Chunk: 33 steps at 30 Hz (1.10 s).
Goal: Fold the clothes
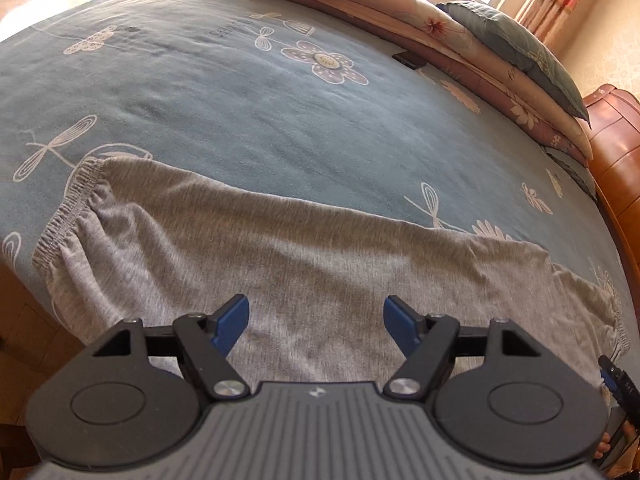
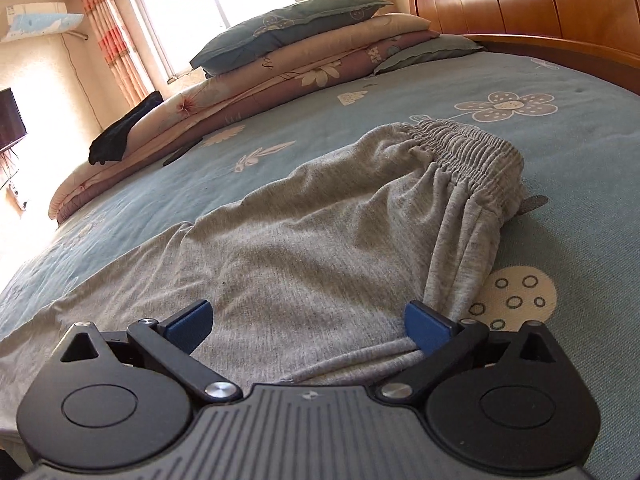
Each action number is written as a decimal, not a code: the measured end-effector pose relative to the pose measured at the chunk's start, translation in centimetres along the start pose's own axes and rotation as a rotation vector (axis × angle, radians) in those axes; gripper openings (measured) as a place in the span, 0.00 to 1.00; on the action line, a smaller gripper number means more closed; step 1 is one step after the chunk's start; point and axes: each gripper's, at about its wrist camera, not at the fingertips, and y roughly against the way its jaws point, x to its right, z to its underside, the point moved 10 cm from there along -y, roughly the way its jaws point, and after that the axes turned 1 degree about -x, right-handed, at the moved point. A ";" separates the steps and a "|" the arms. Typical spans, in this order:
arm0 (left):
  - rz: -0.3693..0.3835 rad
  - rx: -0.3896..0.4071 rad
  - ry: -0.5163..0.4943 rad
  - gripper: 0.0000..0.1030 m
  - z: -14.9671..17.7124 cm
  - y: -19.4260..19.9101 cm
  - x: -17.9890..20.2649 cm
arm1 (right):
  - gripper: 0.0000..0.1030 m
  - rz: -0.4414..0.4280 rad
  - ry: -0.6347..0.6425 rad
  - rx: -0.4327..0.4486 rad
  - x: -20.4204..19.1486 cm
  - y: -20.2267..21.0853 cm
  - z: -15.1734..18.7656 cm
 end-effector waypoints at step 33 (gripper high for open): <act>0.087 -0.052 0.219 0.73 -4.9 -11.2 2.4 | 1.00 0.026 -0.010 0.078 0.7 0.1 -0.1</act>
